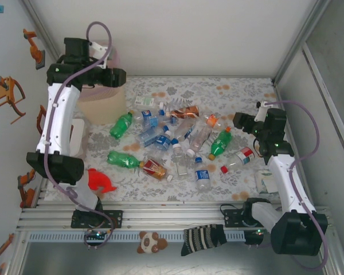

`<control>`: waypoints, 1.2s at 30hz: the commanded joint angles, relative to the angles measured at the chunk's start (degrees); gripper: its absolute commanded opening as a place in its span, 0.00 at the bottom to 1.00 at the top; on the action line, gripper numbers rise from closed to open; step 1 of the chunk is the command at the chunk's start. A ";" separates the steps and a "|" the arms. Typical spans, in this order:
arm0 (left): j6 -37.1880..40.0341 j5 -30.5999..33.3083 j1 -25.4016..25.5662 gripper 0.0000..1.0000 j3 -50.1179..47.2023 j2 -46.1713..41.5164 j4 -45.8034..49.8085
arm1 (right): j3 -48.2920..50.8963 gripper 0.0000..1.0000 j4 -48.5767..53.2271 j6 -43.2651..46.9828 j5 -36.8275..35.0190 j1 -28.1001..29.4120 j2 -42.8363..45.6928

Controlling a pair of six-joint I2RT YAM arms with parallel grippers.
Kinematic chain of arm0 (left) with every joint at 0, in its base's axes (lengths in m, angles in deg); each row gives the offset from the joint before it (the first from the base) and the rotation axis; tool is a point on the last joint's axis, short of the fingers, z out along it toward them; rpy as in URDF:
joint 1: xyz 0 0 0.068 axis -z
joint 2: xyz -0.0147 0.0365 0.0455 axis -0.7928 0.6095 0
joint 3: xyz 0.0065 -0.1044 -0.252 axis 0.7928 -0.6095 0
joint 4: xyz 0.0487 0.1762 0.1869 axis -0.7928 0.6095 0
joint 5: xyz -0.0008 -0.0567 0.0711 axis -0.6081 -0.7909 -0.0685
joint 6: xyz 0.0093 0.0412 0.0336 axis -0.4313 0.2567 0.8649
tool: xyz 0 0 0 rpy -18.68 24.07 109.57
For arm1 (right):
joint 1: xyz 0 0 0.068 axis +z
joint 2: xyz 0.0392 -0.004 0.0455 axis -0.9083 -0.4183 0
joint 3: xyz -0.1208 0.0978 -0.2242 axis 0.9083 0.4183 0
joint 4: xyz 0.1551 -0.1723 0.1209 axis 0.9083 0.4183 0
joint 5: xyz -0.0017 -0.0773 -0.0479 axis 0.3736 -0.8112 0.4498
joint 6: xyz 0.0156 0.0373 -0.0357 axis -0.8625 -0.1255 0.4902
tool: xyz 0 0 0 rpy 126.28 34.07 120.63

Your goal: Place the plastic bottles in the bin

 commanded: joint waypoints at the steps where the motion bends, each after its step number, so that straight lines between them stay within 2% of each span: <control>1: 1.93 7.19 3.45 0.70 -7.78 -5.17 -1.81 | 0.84 0.76 -1.79 -0.10 1.28 0.64 1.32; 7: -1.06 10.20 6.11 0.69 -26.87 -14.26 -7.22 | 2.98 0.77 -0.36 0.96 1.67 0.88 3.04; 12: -6.10 11.39 6.94 0.67 -38.62 -18.75 -8.67 | 4.76 0.77 0.99 1.64 1.76 0.90 4.99; 15: -14.63 13.25 7.08 0.70 -45.19 -21.65 -11.41 | 5.48 0.77 1.36 1.84 1.81 0.90 5.78; 20: -30.97 9.09 7.59 0.78 -56.97 -27.91 -19.67 | 6.45 0.76 0.13 1.19 2.28 0.99 5.25; 22: -39.03 10.69 7.78 0.77 -61.08 -30.18 -21.66 | 6.52 0.76 -0.26 1.13 2.37 0.99 4.90; 27: -55.51 16.19 7.87 0.73 -64.78 -32.04 -17.88 | 6.28 0.76 -0.30 1.05 2.36 1.04 5.15; 30: -64.55 19.43 7.87 0.66 -65.87 -32.92 -13.50 | 6.35 0.76 -0.21 1.02 2.55 1.08 5.02; 36: -77.65 22.01 7.86 0.72 -67.72 -33.16 -6.01 | 7.40 0.76 -0.09 1.04 2.05 1.16 6.08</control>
